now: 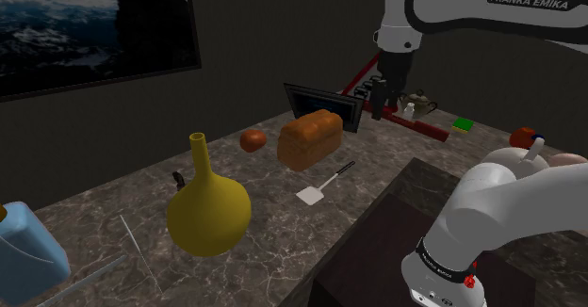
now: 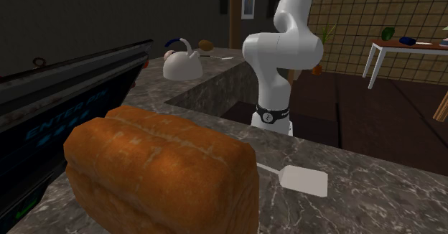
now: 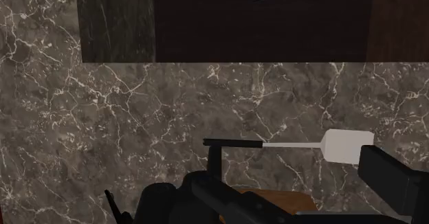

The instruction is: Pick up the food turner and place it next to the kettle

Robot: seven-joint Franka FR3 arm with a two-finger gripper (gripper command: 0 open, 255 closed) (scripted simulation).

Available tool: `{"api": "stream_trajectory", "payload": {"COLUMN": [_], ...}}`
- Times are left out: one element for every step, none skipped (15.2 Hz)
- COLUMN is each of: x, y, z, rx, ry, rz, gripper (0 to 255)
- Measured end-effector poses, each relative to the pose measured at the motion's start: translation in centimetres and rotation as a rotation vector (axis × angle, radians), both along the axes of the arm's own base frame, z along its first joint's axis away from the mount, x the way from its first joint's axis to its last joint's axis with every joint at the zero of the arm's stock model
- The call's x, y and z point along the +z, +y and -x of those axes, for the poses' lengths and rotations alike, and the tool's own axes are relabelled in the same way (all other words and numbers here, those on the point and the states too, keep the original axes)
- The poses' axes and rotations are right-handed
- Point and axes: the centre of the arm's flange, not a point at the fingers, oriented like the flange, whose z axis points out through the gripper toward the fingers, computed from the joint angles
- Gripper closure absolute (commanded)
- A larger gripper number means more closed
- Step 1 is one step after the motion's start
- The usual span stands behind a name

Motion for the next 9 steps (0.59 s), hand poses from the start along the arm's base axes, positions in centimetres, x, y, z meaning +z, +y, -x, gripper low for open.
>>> {"api": "stream_trajectory", "payload": {"x": [0.0,-0.6,-1.7,-2.5,-3.3,-4.5,-5.6,-6.8,-8.1], "y": [0.0,-0.2,-0.3,0.1,0.1,0.2,0.0,0.2,0.5], "z": [0.0,-0.2,-0.7,-1.2,-1.8,-2.2,-2.8,-3.4,-3.9], "rx": [0.000,0.035,0.095,0.168,0.244,0.324,0.405,0.489,0.573], "ry": [0.000,0.002,0.004,0.006,0.008,0.011,0.013,0.016,0.019], "rz": [0.000,-0.001,-0.004,-0.007,-0.009,-0.013,-0.016,-0.019,-0.022], "gripper": [0,0,0,0,0,0,0,0,0]}}
